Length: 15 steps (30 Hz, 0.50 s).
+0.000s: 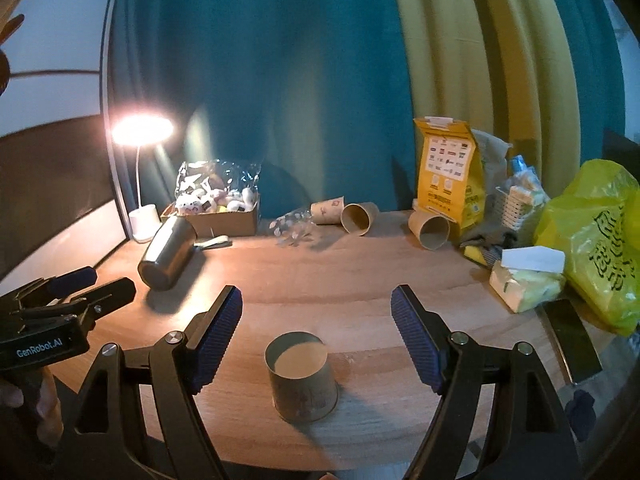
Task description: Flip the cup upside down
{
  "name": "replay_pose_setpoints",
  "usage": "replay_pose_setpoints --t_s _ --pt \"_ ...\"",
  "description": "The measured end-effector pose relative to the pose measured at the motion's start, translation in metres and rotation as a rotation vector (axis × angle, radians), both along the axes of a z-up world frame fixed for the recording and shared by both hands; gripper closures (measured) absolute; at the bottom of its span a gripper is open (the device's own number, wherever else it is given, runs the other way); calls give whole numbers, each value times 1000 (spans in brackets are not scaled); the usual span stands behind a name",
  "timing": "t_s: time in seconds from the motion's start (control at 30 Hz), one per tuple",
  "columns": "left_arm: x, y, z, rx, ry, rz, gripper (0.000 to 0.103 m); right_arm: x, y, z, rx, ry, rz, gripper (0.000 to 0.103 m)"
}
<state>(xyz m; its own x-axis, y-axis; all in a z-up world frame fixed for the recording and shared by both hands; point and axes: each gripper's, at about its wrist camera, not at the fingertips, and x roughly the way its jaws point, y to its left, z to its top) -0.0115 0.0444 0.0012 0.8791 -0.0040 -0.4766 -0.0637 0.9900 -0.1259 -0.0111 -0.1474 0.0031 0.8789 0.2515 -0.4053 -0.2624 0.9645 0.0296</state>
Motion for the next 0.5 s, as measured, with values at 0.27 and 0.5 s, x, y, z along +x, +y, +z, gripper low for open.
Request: replay_pose_setpoints --t_s 0.27,0.5 --pt "-9 -4 15 28 -30 12 18 -6 -1 8 3 -14 9 23" --pt "-10 -5 18 30 -34 22 18 -7 0 8 3 -23 8 23"
